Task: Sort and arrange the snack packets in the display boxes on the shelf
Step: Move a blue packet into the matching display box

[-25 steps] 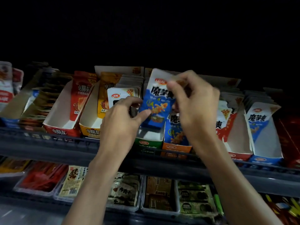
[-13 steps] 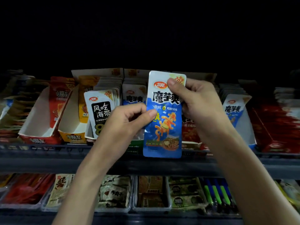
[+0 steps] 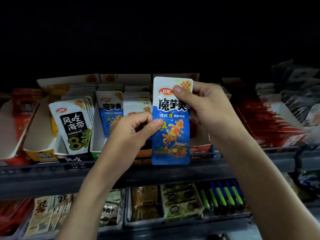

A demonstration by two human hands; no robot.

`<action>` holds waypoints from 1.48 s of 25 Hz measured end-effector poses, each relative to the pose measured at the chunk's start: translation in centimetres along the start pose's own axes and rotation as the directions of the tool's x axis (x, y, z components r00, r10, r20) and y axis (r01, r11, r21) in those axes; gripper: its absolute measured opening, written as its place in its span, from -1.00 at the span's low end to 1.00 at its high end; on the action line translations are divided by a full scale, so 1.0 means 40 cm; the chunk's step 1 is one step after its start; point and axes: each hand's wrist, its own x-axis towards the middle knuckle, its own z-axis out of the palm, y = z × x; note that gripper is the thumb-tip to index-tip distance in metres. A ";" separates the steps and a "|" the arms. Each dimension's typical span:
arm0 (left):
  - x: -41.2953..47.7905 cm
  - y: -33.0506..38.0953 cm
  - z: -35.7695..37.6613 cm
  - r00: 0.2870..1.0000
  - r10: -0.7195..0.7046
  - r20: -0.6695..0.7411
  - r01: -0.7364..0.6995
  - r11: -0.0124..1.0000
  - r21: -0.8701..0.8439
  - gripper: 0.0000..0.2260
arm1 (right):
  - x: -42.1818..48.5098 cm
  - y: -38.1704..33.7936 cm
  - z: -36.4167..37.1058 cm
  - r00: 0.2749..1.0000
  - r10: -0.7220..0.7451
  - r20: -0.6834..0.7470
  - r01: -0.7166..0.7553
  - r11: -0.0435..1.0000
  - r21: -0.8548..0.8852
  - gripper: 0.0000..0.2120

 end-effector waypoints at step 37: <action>0.059 -0.026 0.317 0.966 0.058 0.251 -0.213 0.725 0.655 -0.77 | 0.045 0.218 -0.256 0.948 -0.235 -0.214 -0.030 0.605 -0.795 -0.38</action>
